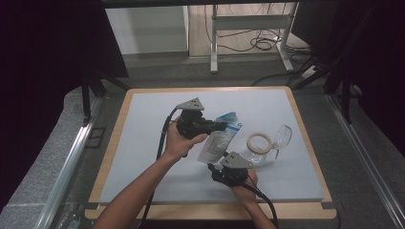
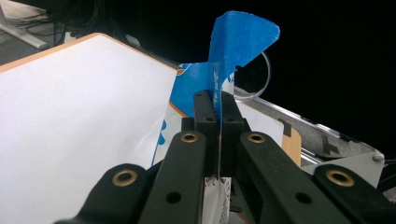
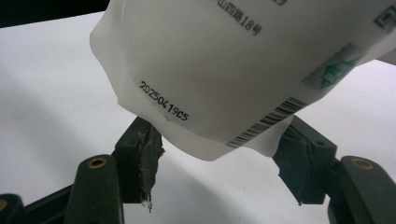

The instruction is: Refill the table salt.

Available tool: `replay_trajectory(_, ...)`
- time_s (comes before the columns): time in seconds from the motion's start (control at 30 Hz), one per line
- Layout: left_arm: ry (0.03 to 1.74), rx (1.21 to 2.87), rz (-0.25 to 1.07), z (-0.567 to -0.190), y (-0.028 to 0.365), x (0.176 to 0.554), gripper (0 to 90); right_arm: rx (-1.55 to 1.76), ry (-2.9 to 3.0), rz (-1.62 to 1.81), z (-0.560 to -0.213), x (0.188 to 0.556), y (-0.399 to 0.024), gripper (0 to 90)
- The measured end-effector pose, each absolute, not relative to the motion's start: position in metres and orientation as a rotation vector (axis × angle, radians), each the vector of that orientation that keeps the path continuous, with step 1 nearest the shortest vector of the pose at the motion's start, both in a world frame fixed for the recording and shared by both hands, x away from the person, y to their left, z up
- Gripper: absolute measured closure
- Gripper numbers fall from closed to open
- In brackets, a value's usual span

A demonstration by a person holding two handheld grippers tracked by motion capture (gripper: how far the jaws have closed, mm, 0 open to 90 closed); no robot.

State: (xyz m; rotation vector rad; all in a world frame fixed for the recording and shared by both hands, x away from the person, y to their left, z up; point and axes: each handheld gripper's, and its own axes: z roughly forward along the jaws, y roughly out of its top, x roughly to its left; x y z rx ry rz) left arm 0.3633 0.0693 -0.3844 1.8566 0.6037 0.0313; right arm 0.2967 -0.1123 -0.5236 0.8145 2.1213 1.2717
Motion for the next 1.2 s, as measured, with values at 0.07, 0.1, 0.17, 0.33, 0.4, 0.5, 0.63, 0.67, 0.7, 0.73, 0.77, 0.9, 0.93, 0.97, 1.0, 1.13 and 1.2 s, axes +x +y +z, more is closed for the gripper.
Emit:
replay_trajectory(0.07, 0.602, 1.857, 0.030, -0.384, 0.069, 0.363, 90.0, 0.815, 2.122, 1.273, -0.524, 0.297, -0.112, 36.6)
replay_trajectory(0.1, 0.599, 1.859, 0.031, -0.384, 0.069, 0.362, 90.0, 0.813, 2.123, 1.274, -0.524, 0.297, -0.112, 36.6)
replay_trajectory(0.17, 0.595, 1.861, 0.029, -0.384, 0.069, 0.360, 90.0, 0.812, 2.124, 1.276, -0.524, 0.297, -0.112, 36.6)
replay_trajectory(0.33, 0.580, 1.853, 0.031, -0.383, 0.072, 0.354, 90.0, 0.809, 2.124, 1.284, -0.523, 0.301, -0.113, 34.9)
replay_trajectory(0.4, 0.578, 1.851, 0.028, -0.382, 0.072, 0.353, 90.0, 0.809, 2.124, 1.286, -0.523, 0.301, -0.112, 34.5)
replay_trajectory(0.5, 0.575, 1.843, 0.026, -0.381, 0.074, 0.352, 90.0, 0.810, 2.114, 1.291, -0.523, 0.302, -0.112, 32.0)
replay_trajectory(0.63, 0.572, 1.839, 0.021, -0.379, 0.074, 0.351, 90.0, 0.784, 2.093, 1.302, -0.521, 0.303, -0.111, 28.8)
replay_trajectory(0.67, 0.569, 1.839, 0.022, -0.379, 0.073, 0.351, 90.0, 0.773, 2.087, 1.290, -0.520, 0.303, -0.111, 27.8)
replay_trajectory(0.7, 0.569, 1.839, 0.022, -0.379, 0.073, 0.351, 90.0, 0.773, 2.087, 1.290, -0.520, 0.303, -0.111, 27.8)
replay_trajectory(0.73, 0.569, 1.839, 0.024, -0.378, 0.073, 0.351, 90.0, 0.770, 2.085, 1.288, -0.520, 0.304, -0.111, 28.0)
replay_trajectory(0.77, 0.568, 1.840, 0.021, -0.378, 0.073, 0.351, 90.0, 0.768, 2.089, 1.290, -0.520, 0.304, -0.111, 28.4)
replay_trajectory(0.9, 0.573, 1.846, 0.023, -0.379, 0.070, 0.353, 90.0, 0.760, 2.098, 1.283, -0.520, 0.302, -0.111, 33.3)
replay_trajectory(0.93, 0.574, 1.847, 0.023, -0.380, 0.069, 0.354, 90.0, 0.763, 2.099, 1.287, -0.520, 0.302, -0.111, 33.8)
replay_trajectory(0.97, 0.576, 1.849, 0.022, -0.380, 0.068, 0.355, 90.0, 0.766, 2.098, 1.289, -0.521, 0.302, -0.111, 34.2)
replay_trajectory(1.0, 0.581, 1.852, 0.024, -0.381, 0.067, 0.356, 90.0, 0.783, 2.108, 1.289, -0.521, 0.300, -0.112, 34.5)
replay_trajectory(1.13, 0.587, 1.859, 0.022, -0.381, 0.064, 0.359, 90.0, 0.809, 2.122, 1.301, -0.521, 0.299, -0.113, 34.6)
replay_trajectory(1.2, 0.591, 1.863, 0.019, -0.381, 0.062, 0.361, 90.0, 0.817, 2.132, 1.303, -0.521, 0.298, -0.113, 34.7)
